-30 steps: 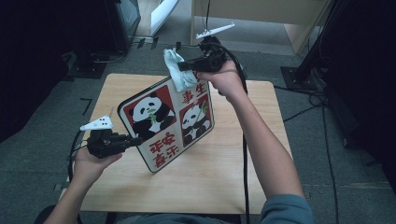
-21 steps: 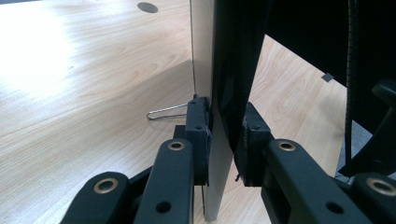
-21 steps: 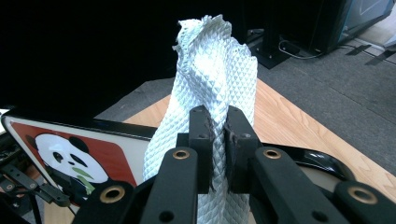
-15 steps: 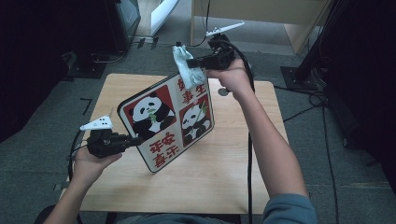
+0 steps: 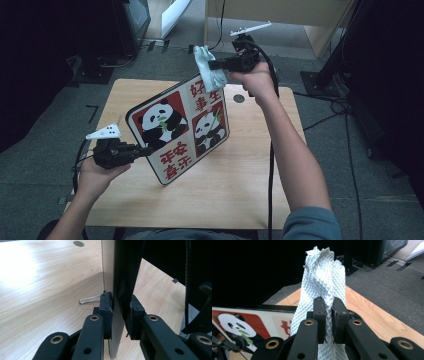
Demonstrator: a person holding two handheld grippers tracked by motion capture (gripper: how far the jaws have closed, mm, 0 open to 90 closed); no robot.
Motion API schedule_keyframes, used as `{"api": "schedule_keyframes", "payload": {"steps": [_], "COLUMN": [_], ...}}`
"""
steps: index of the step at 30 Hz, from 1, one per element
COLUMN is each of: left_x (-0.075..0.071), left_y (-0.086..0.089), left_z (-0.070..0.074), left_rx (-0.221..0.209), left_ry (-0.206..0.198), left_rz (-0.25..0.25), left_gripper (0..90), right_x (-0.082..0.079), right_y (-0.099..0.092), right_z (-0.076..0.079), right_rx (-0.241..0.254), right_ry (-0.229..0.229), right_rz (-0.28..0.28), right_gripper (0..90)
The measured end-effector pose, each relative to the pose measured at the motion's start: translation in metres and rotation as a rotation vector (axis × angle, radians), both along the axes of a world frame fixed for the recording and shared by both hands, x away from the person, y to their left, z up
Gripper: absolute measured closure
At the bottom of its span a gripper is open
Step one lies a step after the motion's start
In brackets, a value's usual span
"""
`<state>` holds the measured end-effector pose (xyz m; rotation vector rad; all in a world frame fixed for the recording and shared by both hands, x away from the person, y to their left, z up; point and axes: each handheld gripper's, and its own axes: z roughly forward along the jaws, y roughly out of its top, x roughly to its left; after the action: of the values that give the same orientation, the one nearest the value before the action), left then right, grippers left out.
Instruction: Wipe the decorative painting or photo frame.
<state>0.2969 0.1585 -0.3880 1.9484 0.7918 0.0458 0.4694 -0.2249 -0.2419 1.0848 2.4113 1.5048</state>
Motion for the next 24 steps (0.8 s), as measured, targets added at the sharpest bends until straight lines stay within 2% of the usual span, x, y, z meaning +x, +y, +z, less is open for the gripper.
{"api": "schedule_keyframes", "payload": {"steps": [12, 20, 24], "left_x": [0.000, 0.000, 0.000], "left_y": [0.000, 0.000, 0.000], "left_z": [0.000, 0.000, 0.000], "left_rx": [0.000, 0.001, 0.001], "left_ry": [-0.003, -0.004, -0.004], "left_rz": [-0.003, -0.004, -0.005], "left_gripper": [78.3, 78.3, 78.2], "right_x": [0.008, 0.009, 0.012], "right_y": [-0.019, -0.027, -0.029], "right_z": [-0.003, -0.008, -0.012], "right_rx": [-0.025, -0.070, -0.090], "right_ry": [0.005, -0.017, -0.010], "right_rz": [-0.070, -0.098, -0.111], "right_gripper": [83.9, 83.8, 83.8]}}
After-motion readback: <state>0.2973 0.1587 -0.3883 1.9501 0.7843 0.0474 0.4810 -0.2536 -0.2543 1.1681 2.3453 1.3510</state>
